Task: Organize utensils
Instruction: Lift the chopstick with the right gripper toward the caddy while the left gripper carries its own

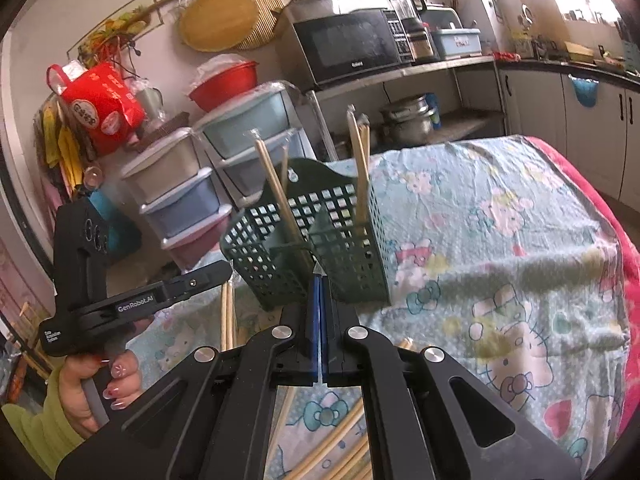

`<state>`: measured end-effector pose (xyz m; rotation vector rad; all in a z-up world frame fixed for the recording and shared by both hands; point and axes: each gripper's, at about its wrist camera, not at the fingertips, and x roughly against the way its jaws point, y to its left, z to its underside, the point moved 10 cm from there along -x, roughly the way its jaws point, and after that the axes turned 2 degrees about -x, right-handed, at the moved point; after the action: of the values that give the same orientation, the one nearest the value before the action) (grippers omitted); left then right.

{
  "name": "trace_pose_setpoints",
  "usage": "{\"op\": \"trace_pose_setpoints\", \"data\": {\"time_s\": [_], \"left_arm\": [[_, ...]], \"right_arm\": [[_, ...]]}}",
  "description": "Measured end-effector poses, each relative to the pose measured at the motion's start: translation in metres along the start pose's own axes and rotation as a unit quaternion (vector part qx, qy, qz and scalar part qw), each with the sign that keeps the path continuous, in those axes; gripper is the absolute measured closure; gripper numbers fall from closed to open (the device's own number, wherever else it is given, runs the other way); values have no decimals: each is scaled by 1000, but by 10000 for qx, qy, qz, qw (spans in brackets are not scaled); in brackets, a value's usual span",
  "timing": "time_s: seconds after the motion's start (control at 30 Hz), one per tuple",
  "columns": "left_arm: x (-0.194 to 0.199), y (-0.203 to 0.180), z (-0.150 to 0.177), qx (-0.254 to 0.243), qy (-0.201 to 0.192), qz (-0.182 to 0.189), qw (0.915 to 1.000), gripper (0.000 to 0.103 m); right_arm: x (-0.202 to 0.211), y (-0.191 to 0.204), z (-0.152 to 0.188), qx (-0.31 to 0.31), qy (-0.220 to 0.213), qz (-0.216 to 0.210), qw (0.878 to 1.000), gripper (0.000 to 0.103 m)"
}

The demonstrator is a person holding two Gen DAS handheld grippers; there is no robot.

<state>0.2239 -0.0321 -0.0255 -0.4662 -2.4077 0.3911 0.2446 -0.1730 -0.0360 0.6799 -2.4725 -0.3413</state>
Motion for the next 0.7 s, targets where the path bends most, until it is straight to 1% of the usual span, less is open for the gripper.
{"op": "trace_pose_setpoints", "data": {"time_s": [0.3, 0.7], "left_arm": [[26, -15, -13, -48, -307, 232, 9992, 101], [46, -25, -29, -96, -586, 397, 9974, 101]], "right_arm": [[14, 13, -13, 107, -273, -50, 9996, 102], [23, 32, -28, 270, -491, -162, 9983, 102]]}}
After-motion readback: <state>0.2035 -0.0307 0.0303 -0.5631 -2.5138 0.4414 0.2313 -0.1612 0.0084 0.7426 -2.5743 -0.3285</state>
